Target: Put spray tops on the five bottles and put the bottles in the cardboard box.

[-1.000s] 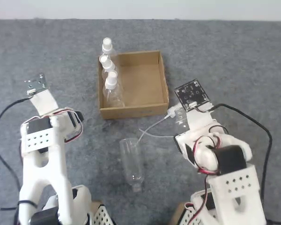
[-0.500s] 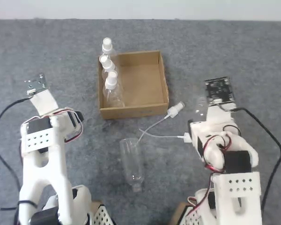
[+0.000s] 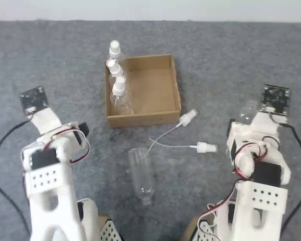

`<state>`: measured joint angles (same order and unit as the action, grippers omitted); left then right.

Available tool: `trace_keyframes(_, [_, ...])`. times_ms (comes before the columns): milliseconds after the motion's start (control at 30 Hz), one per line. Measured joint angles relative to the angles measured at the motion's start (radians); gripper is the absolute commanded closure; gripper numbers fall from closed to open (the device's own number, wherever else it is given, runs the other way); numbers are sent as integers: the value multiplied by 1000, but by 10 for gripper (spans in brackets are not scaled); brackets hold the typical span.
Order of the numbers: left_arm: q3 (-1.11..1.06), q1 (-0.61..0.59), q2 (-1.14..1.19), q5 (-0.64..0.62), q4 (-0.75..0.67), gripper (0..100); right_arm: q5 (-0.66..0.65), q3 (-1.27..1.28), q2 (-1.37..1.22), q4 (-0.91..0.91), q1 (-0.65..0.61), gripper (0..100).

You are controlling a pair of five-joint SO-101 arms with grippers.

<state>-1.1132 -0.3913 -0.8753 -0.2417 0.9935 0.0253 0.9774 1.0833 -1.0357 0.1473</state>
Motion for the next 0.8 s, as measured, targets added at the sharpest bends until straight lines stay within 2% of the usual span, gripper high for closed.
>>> trace_keyframes(500, [-41,5,-479,23,120,765,132,160,-2,236,249,992])
trace_keyframes(800, [38,206,-509,195,126,765,138,224,-2,373,348,992])
